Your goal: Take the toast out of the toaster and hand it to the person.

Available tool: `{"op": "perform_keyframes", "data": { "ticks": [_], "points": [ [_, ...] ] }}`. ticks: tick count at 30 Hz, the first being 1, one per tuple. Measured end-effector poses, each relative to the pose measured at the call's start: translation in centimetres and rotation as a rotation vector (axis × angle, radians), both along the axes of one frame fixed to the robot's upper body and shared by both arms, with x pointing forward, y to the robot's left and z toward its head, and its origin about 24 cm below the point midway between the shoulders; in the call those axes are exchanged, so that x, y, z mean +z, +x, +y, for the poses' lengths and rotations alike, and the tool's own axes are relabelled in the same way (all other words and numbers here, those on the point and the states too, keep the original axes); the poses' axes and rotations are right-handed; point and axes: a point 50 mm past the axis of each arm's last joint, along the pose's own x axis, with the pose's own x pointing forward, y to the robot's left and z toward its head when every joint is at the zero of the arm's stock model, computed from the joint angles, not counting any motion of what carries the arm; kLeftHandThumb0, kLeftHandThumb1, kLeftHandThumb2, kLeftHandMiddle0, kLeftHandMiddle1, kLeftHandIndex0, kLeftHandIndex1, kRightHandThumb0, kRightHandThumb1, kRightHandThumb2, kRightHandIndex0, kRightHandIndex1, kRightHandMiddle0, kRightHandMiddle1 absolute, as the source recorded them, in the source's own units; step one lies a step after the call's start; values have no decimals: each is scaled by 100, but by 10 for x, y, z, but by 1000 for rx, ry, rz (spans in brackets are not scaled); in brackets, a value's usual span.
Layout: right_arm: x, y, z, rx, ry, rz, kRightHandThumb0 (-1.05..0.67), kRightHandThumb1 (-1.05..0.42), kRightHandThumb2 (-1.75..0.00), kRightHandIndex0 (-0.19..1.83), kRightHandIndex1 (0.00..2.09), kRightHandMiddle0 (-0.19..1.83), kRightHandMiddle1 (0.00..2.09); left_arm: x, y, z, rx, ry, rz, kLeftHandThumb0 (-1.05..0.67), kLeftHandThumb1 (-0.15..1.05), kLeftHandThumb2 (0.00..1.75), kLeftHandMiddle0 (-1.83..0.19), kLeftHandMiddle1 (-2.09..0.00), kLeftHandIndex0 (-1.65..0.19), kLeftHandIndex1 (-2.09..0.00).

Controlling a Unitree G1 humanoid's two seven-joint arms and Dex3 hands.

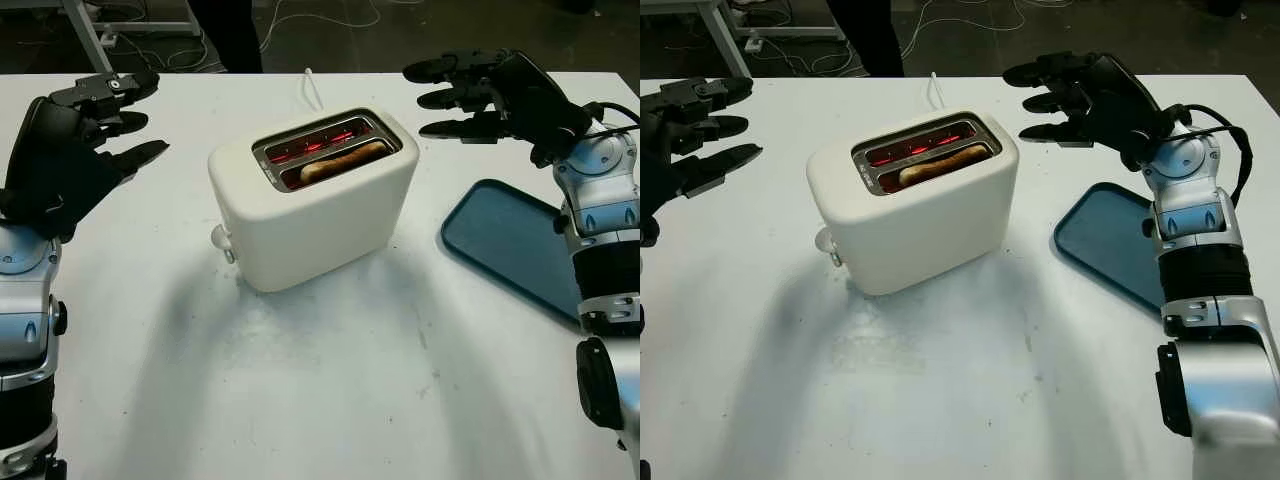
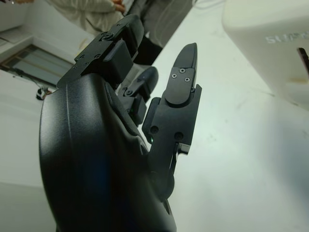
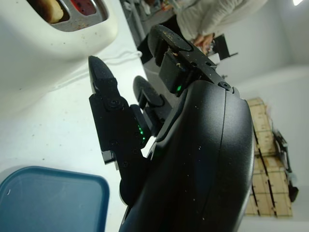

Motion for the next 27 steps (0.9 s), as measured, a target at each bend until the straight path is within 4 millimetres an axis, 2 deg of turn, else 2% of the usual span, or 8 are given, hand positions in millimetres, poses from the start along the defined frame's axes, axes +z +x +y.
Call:
{"op": "perform_keyframes", "data": {
  "ticks": [5, 11, 27],
  "points": [
    [-6, -3, -2, -9, 3, 24, -9, -81, 0, 70, 1, 65, 0, -2, -6, -3, -8, -13, 14, -29, 92, 4, -40, -46, -58, 0],
    [-11, -7, -7, -37, -4, 49, -14, -82, 0, 71, 1, 64, 0, -8, -7, -2, -8, -39, 42, -31, 92, 5, -40, -48, -58, 0],
    [-11, -10, -8, -60, -19, 65, -8, -82, 0, 70, 0, 64, 1, -9, -7, -2, -7, -34, 58, -32, 92, 7, -39, -52, -58, -1]
  ]
}}
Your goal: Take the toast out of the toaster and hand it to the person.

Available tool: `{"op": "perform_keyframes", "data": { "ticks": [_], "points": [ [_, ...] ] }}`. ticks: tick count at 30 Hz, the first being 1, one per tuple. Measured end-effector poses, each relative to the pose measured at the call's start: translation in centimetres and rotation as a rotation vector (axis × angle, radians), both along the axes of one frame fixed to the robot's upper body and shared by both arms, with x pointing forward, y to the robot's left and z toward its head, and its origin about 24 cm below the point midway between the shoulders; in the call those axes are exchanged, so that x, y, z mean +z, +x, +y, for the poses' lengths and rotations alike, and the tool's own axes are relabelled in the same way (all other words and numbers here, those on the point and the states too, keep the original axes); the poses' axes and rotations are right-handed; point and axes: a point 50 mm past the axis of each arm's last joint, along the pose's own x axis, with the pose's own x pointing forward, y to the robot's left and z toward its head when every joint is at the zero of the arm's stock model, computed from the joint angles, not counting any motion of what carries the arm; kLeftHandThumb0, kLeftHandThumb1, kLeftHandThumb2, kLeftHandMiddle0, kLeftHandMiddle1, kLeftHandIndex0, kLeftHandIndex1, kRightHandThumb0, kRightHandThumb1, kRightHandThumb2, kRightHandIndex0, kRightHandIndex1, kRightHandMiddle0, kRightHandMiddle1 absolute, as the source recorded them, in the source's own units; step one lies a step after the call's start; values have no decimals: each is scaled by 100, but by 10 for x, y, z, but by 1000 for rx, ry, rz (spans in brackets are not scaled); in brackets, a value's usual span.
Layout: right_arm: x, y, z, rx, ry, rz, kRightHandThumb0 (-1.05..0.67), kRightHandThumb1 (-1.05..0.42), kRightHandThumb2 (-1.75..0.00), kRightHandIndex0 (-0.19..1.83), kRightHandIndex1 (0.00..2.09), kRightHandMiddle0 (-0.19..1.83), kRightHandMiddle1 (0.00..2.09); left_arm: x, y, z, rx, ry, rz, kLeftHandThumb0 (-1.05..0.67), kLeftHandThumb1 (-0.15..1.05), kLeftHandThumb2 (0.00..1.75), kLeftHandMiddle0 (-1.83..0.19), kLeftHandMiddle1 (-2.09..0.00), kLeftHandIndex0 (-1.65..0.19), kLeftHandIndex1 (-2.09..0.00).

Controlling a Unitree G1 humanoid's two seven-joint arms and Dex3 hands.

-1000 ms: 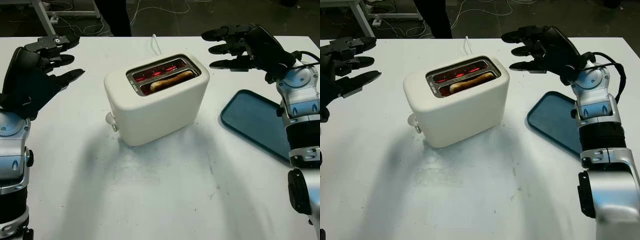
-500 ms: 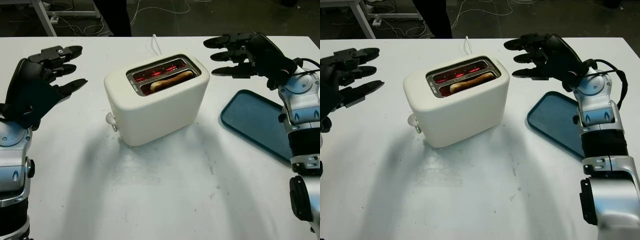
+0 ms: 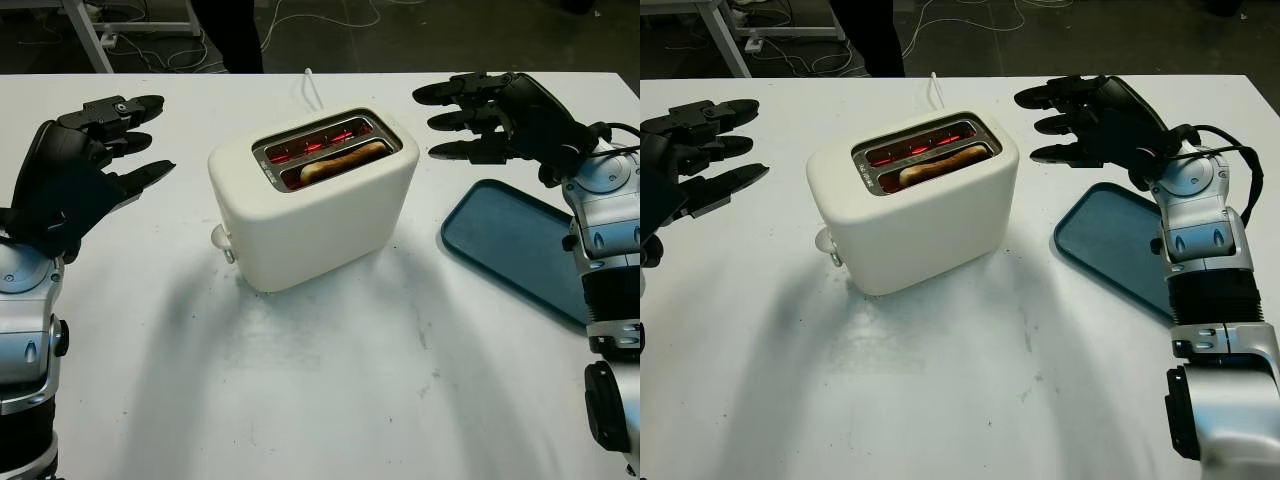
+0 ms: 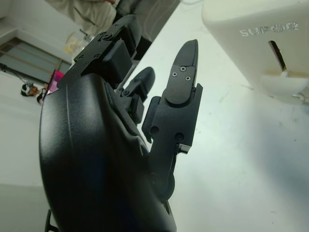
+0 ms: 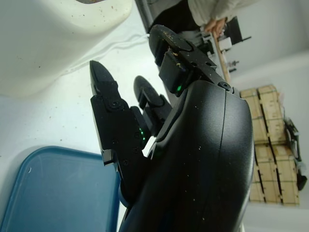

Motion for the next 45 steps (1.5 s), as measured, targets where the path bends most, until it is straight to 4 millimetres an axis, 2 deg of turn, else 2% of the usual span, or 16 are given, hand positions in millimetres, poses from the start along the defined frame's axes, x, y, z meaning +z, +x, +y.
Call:
{"op": "perform_keyframes", "data": {
  "ticks": [12, 36, 45],
  "points": [
    [3, -1, 2, -4, -4, 0, -4, -82, 0, 71, 0, 65, 1, -5, -2, 1, 4, -14, 15, -32, 92, 9, -36, -54, -57, 0],
    [-1, 1, 1, 5, 12, 12, -4, -81, 0, 73, 1, 67, 1, -3, -3, 0, -3, -11, -2, -28, 92, 7, -34, -58, -57, -1],
    [-1, 1, 1, 21, 29, 10, -9, -81, 0, 73, 1, 67, 1, -3, -3, 0, -3, -12, -3, -27, 92, 7, -33, -59, -57, -1]
  ]
}}
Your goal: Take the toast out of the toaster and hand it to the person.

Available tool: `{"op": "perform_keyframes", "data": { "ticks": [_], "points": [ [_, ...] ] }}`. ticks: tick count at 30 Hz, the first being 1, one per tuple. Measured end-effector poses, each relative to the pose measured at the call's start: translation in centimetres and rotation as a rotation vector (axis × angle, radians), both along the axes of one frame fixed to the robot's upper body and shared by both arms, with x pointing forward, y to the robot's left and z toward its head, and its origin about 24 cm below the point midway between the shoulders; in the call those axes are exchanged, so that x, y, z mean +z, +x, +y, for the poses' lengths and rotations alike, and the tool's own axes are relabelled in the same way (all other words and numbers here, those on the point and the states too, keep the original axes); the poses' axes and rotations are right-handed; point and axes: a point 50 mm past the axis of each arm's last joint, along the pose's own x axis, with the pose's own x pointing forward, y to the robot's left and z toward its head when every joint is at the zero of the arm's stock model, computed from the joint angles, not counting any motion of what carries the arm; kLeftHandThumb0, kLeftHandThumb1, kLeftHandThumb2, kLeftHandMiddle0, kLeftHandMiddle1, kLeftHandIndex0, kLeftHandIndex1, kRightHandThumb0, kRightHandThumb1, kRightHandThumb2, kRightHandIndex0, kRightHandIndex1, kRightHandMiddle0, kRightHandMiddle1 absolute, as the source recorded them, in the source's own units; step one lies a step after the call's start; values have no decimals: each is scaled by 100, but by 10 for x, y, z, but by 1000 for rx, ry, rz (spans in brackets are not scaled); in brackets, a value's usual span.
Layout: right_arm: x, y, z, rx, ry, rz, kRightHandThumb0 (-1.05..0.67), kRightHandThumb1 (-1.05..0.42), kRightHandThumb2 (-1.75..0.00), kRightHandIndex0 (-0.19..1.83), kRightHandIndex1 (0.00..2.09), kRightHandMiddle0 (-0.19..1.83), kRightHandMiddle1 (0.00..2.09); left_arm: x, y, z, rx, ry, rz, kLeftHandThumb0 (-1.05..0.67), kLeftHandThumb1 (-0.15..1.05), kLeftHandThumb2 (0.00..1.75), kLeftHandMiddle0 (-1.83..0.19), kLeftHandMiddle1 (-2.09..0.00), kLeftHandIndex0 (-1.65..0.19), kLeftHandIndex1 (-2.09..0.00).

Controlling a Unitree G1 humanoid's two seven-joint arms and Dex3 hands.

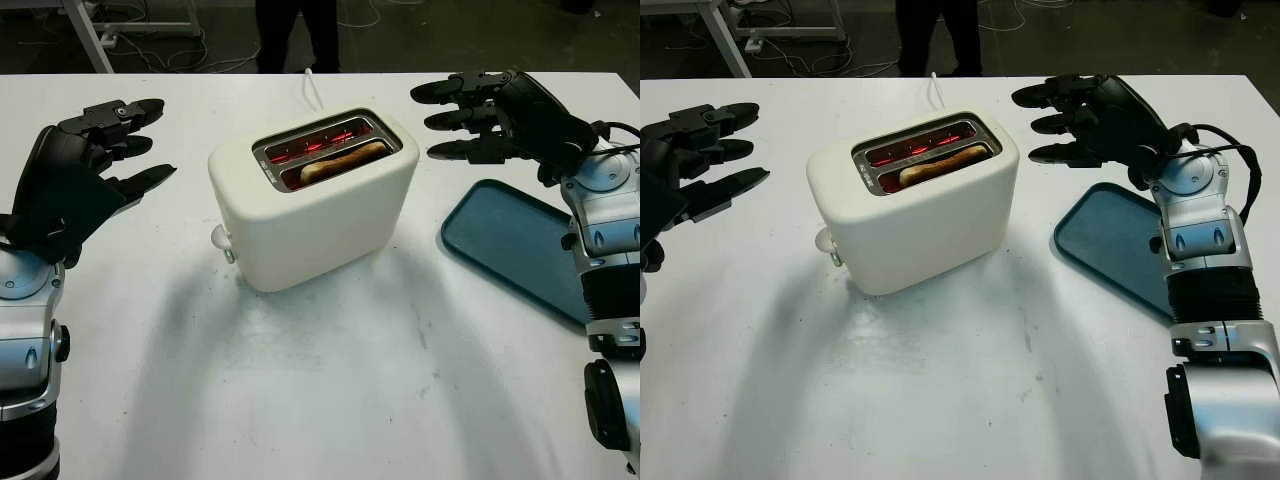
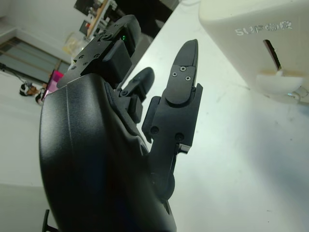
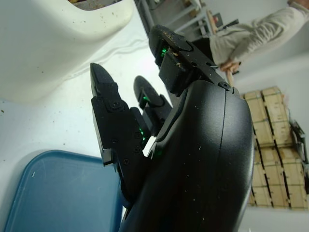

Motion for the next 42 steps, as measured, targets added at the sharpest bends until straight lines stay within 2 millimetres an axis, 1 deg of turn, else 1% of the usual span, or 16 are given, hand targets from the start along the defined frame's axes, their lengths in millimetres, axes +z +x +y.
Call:
{"op": "perform_keyframes", "data": {
  "ticks": [7, 14, 26, 42],
  "points": [
    [0, 0, 0, 0, -1, 0, -7, -81, 0, 74, 1, 68, 1, 0, 0, 0, -1, -7, -1, -27, 92, 8, -32, -60, -57, 0],
    [0, 0, 1, 1, -13, -1, -10, -81, 0, 74, 2, 68, 1, 0, 0, 0, -1, -7, -1, -30, 92, 7, -32, -62, -57, 0],
    [3, 0, 3, 21, -16, -31, -7, -80, 0, 77, 3, 70, 1, 1, 0, -1, -2, 1, -2, -29, 92, 6, -32, -63, -58, -1],
    [5, 1, 3, 22, -20, -37, -11, -81, 0, 75, 1, 69, 0, 1, 0, -1, -2, 17, -2, -31, 92, 7, -31, -64, -57, 0]
  ]
}}
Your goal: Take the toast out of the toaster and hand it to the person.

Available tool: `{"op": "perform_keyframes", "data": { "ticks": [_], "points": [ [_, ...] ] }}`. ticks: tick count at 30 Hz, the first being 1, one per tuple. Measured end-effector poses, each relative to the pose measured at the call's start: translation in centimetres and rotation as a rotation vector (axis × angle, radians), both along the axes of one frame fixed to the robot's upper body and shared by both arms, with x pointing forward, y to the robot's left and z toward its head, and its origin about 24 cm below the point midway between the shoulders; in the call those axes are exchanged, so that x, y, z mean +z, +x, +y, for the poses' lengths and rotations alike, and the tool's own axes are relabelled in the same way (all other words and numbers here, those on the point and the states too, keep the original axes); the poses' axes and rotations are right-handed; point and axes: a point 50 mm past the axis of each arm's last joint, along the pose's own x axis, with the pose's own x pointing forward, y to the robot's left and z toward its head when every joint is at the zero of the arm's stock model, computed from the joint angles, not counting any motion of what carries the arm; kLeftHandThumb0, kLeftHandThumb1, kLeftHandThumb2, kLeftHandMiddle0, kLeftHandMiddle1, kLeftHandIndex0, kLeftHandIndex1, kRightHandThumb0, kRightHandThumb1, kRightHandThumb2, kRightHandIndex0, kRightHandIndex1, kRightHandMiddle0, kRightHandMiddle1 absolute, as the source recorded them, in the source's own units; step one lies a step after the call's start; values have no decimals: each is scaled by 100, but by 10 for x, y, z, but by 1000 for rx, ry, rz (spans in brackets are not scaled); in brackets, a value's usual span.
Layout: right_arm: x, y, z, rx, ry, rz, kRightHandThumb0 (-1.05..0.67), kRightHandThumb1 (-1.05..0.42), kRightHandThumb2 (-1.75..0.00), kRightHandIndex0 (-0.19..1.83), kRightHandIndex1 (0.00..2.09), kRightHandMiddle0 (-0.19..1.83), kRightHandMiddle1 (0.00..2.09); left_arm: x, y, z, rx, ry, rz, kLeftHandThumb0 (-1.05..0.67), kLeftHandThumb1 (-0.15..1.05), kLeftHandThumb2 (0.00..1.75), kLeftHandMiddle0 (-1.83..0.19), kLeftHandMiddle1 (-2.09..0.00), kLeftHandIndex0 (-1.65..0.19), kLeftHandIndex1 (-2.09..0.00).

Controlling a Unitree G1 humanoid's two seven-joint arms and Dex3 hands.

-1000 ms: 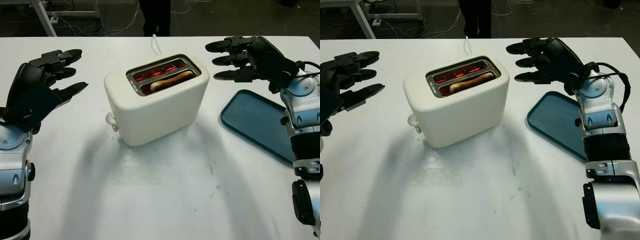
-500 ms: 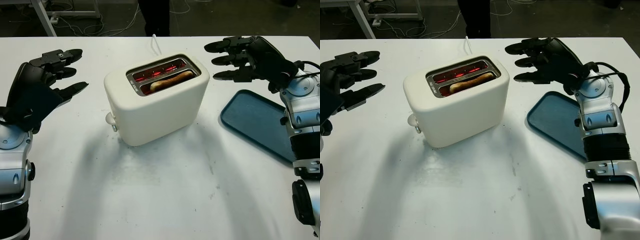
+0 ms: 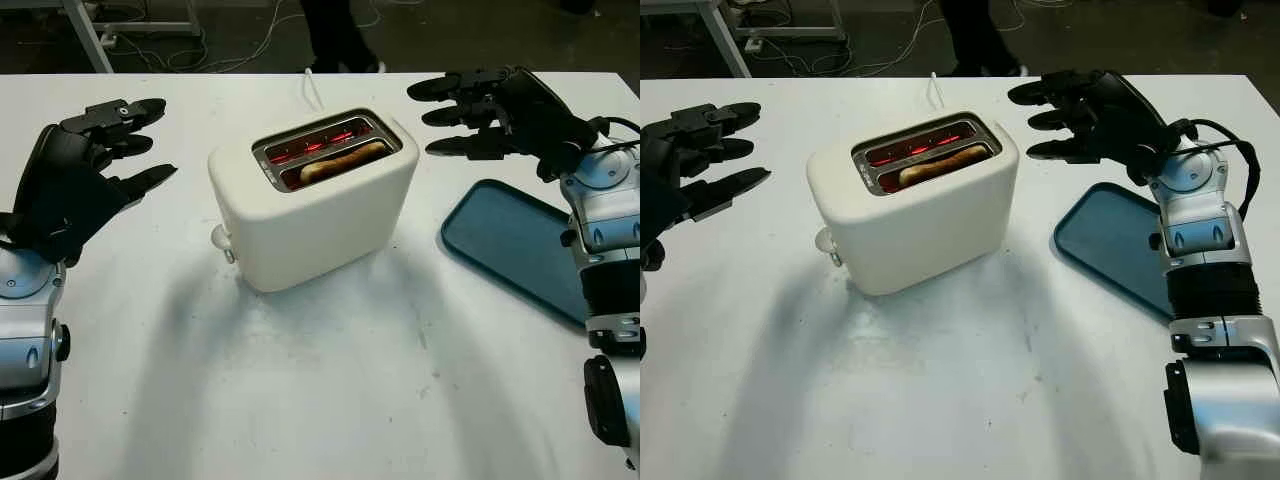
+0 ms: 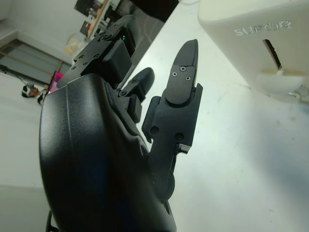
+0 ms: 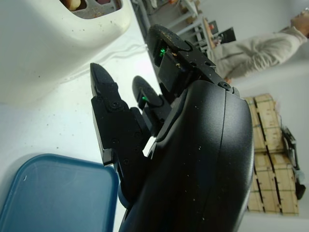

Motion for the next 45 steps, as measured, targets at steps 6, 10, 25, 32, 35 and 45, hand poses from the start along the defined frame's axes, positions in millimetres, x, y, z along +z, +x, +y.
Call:
{"op": "perform_keyframes", "data": {
  "ticks": [6, 10, 25, 32, 35, 45],
  "points": [
    [1, 0, 1, 2, -2, -2, -13, -82, 0, 75, 1, 69, 0, 1, -1, -1, -4, -1, -6, -29, 92, 7, -30, -65, -57, 0],
    [1, 0, 1, 2, -6, -4, -13, -81, 0, 75, 1, 69, 0, 1, -1, -1, -7, -7, -6, -30, 92, 7, -30, -65, -57, 0],
    [2, -1, 2, -6, -13, 2, -15, -81, 0, 76, 1, 69, 0, 1, -1, -1, -8, -9, -7, -28, 92, 8, -29, -65, -57, 0],
    [2, -1, 2, -4, -15, -1, -17, -81, 0, 77, 2, 70, 1, 1, -1, -1, -8, -20, -8, -27, 92, 8, -29, -67, -57, -1],
    [2, -1, 2, -4, -14, -1, -15, -81, 0, 76, 1, 70, 0, 1, -1, -1, -9, -19, -10, -27, 92, 7, -29, -68, -57, -1],
    [3, -1, 2, -3, -14, -3, -14, -81, 0, 76, 1, 69, 0, 0, -1, -2, -9, -29, -14, -26, 92, 7, -28, -69, -57, -1]
  ]
}}
